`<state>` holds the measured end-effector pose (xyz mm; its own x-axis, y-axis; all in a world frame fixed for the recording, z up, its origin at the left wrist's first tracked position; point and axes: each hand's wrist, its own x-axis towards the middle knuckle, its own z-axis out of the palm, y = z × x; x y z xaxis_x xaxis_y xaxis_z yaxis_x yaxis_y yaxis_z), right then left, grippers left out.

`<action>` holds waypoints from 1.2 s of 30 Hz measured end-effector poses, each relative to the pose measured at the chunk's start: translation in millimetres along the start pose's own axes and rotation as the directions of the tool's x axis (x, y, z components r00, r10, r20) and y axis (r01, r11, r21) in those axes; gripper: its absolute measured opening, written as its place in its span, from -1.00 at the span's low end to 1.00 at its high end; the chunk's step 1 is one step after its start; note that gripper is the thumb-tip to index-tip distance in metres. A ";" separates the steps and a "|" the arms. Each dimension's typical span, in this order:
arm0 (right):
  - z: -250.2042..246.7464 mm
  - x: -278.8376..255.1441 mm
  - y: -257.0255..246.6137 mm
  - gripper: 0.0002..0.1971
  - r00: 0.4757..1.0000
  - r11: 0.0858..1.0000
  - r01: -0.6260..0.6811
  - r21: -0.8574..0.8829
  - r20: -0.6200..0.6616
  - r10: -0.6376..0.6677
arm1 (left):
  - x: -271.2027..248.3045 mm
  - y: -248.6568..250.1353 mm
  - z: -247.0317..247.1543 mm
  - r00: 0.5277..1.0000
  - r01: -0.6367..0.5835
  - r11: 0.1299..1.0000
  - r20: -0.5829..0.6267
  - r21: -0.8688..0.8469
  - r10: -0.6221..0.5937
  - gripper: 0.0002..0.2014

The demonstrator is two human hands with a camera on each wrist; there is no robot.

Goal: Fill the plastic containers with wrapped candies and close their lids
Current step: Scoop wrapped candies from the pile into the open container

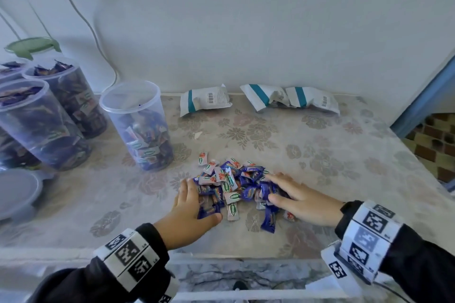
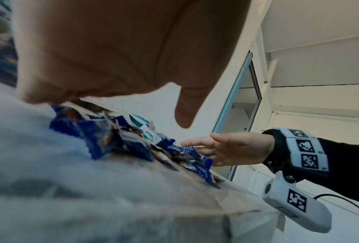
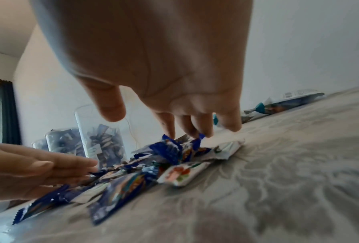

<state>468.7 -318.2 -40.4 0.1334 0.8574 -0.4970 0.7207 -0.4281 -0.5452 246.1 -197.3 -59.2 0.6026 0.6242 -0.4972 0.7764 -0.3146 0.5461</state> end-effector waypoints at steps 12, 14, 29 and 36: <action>70.5 -9.7 37.5 -0.19 0.821 0.995 -0.092 0.037 -0.563 0.097 | 9.0 -16.9 47.0 0.881 -0.054 0.989 -0.459 0.139 0.113 0.28; 72.6 -0.8 35.3 -0.19 0.824 0.999 -0.046 0.028 -0.564 0.054 | 17.5 -13.6 49.4 0.872 -0.075 0.982 -0.466 0.174 0.149 0.23; 79.4 38.0 5.7 -0.33 0.758 0.984 0.177 -0.029 -0.634 -0.155 | 33.7 -17.5 53.7 0.721 -0.289 0.948 -0.621 0.132 0.306 -0.56; 77.6 42.5 4.6 -0.29 0.818 0.976 0.123 -0.179 -0.539 -0.202 | 33.3 -15.7 54.5 0.775 -0.237 0.938 -0.534 0.253 0.339 -0.37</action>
<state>424.9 -305.9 -116.5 0.3299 0.9416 0.0678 0.8420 -0.2610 -0.4722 264.1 -210.5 -121.1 0.6318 0.7584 0.1599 0.6323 -0.6237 0.4595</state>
